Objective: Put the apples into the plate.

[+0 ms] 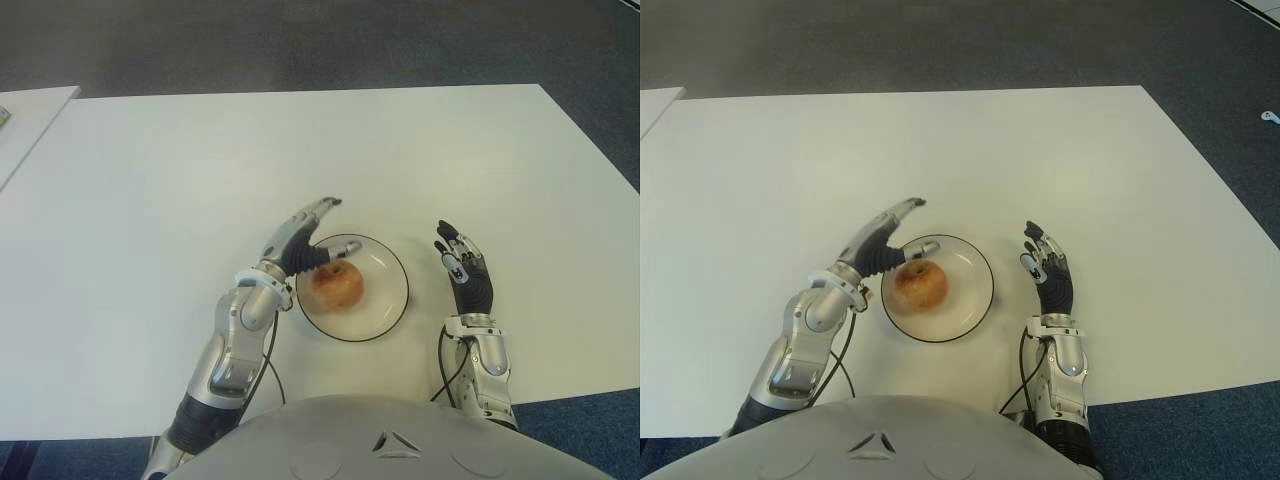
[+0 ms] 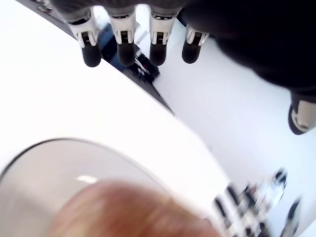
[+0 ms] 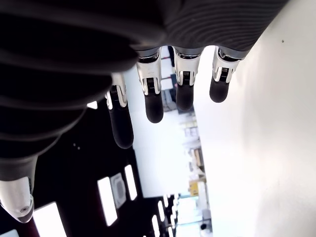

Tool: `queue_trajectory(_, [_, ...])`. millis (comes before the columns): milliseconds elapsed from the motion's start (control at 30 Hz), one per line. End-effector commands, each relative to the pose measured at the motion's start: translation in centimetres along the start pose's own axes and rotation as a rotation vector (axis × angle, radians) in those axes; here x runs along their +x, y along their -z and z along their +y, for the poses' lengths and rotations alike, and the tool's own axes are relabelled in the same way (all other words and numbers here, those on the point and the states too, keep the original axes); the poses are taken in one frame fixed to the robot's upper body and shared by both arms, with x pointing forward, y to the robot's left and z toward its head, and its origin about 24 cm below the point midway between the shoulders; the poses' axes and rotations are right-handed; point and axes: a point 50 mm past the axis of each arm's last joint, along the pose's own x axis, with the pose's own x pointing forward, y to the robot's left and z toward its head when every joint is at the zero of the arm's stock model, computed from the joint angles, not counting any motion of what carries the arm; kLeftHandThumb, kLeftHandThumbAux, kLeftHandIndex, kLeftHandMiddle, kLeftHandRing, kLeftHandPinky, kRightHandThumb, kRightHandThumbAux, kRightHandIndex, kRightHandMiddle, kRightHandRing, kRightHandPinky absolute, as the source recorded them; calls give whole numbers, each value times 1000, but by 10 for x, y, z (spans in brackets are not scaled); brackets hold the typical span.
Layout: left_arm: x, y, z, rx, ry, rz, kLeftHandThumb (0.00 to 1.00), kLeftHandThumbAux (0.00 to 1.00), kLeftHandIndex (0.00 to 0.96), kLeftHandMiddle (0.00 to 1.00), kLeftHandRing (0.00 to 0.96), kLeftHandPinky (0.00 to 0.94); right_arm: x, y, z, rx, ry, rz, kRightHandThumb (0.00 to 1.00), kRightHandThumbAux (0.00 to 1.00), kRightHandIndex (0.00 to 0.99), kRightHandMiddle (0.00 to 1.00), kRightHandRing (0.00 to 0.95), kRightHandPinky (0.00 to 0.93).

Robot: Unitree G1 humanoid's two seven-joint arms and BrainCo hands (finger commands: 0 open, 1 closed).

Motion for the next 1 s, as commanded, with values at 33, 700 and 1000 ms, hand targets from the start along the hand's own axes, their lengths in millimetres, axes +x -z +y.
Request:
queue_trajectory(33, [-2,8,2,-194,-75,67,45,351,69,64,51,75,-11,20,-1,18,29,106,265,542,310,174,84,42])
queue_trajectory(700, [-40,43,-21,-499,-390,115,35,397,30,3,0,1,-4,19,5,57,-15,105,263,532,322,147,61,52])
queue_trajectory(1000, [-51,62,-35,-566,-436,147,8,406,23,0,0,0,-3,15,4,43,-34,99,228,538,307,137,57,46])
